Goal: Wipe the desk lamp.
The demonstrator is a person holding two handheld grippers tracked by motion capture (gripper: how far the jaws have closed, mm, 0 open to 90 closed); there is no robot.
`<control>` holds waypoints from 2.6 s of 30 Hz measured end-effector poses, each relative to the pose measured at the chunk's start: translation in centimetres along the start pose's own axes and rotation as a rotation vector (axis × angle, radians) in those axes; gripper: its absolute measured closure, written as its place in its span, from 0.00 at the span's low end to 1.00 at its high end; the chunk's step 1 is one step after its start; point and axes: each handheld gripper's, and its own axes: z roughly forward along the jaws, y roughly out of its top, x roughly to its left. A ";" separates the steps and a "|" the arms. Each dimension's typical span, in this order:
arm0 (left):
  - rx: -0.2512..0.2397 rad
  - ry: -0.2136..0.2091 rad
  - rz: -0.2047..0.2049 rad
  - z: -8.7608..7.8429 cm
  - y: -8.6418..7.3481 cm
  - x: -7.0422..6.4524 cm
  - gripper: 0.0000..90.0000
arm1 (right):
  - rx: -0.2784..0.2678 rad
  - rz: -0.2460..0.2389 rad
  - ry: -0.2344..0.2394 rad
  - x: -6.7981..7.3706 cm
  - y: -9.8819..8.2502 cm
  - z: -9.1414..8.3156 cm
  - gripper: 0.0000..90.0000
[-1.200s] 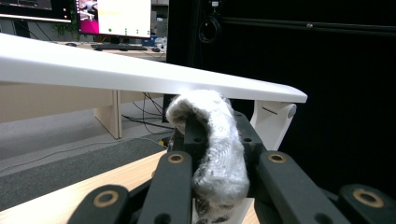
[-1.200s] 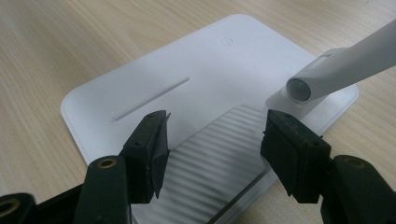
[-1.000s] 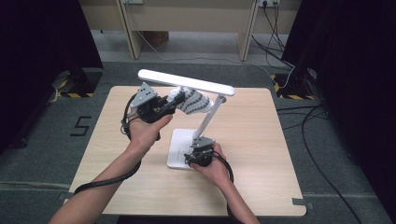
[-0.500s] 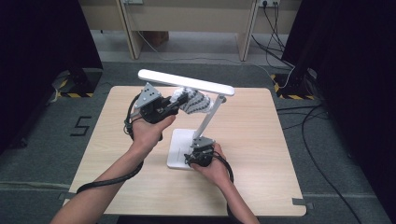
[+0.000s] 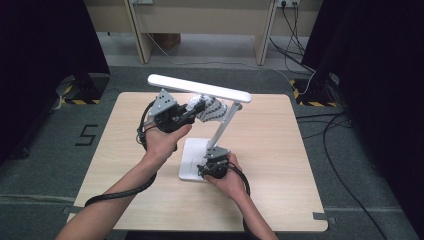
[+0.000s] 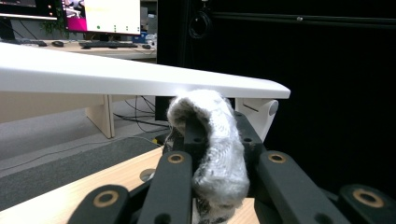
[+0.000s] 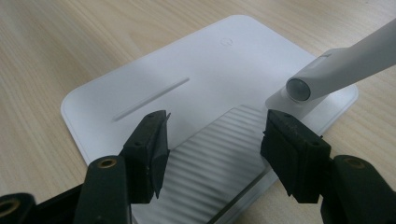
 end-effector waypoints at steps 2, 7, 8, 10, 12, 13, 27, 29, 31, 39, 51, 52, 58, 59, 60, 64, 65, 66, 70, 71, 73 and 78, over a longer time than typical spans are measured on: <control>0.003 -0.003 0.005 0.0 0.0 -0.1 0.88 | 0.000 0.001 0.000 0.0 0.0 0.0 0.46; 0.005 -0.006 0.008 0.2 0.0 -0.3 0.88 | 0.001 0.002 0.000 0.0 0.0 0.0 0.45; 0.004 -0.007 0.008 0.2 0.0 -0.3 0.88 | 0.000 0.001 0.000 0.0 0.0 0.0 0.46; 0.004 -0.009 0.009 0.3 0.0 -0.3 0.88 | 0.000 0.001 0.000 0.0 0.0 0.0 0.46; 0.008 -0.010 0.011 0.3 0.0 -0.4 0.88 | 0.000 0.000 0.000 0.0 0.0 0.0 0.46; 0.008 -0.011 0.011 0.3 0.0 -0.4 0.88 | 0.001 0.002 0.000 0.0 0.0 0.0 0.46; 0.012 -0.025 0.012 0.8 0.0 -0.9 0.88 | 0.000 -0.002 0.001 0.0 0.0 0.0 0.46; 0.012 -0.026 0.013 0.8 0.1 -1.0 0.88 | 0.000 -0.001 0.001 0.0 0.0 0.0 0.46; 0.012 -0.030 0.013 0.9 0.1 -1.1 0.88 | 0.000 -0.001 0.001 0.0 0.0 0.0 0.46; 0.011 -0.036 0.015 1.2 0.1 -1.4 0.88 | 0.000 -0.003 0.000 0.0 0.0 0.0 0.46; 0.017 -0.050 0.020 1.5 0.1 -2.0 0.88 | 0.001 -0.002 0.000 0.0 0.0 0.0 0.46; 0.017 -0.051 0.021 1.6 0.1 -2.0 0.88 | 0.000 -0.002 0.000 0.0 0.0 0.0 0.46; 0.016 -0.061 0.025 1.7 0.0 -2.4 0.88 | -0.001 -0.001 0.000 0.0 0.0 0.0 0.45; 0.016 -0.061 0.026 1.7 0.0 -2.4 0.88 | 0.001 -0.001 0.000 0.0 0.0 0.0 0.46; 0.017 -0.061 0.026 1.7 0.0 -2.5 0.88 | 0.002 -0.001 0.000 0.0 0.0 0.0 0.46; 0.017 -0.067 0.029 1.8 0.1 -2.6 0.88 | 0.001 -0.001 0.000 0.0 0.0 0.0 0.46; 0.015 -0.068 0.030 1.9 0.1 -2.7 0.88 | 0.001 -0.001 0.000 0.0 0.0 0.0 0.46; 0.015 -0.069 0.029 1.9 0.1 -2.7 0.88 | 0.000 -0.003 0.000 0.0 0.0 0.0 0.46; 0.016 -0.072 0.030 2.0 0.1 -2.8 0.88 | 0.000 -0.003 0.000 0.0 0.0 0.0 0.46; 0.015 -0.072 0.031 2.0 0.1 -2.9 0.88 | 0.000 -0.003 0.000 0.0 0.0 0.0 0.46; 0.016 -0.076 0.032 2.0 0.0 -2.9 0.88 | -0.002 -0.003 0.000 0.0 0.0 0.0 0.46; 0.021 -0.078 0.032 2.1 -0.1 -3.0 0.88 | -0.002 -0.002 0.000 0.0 0.0 0.0 0.46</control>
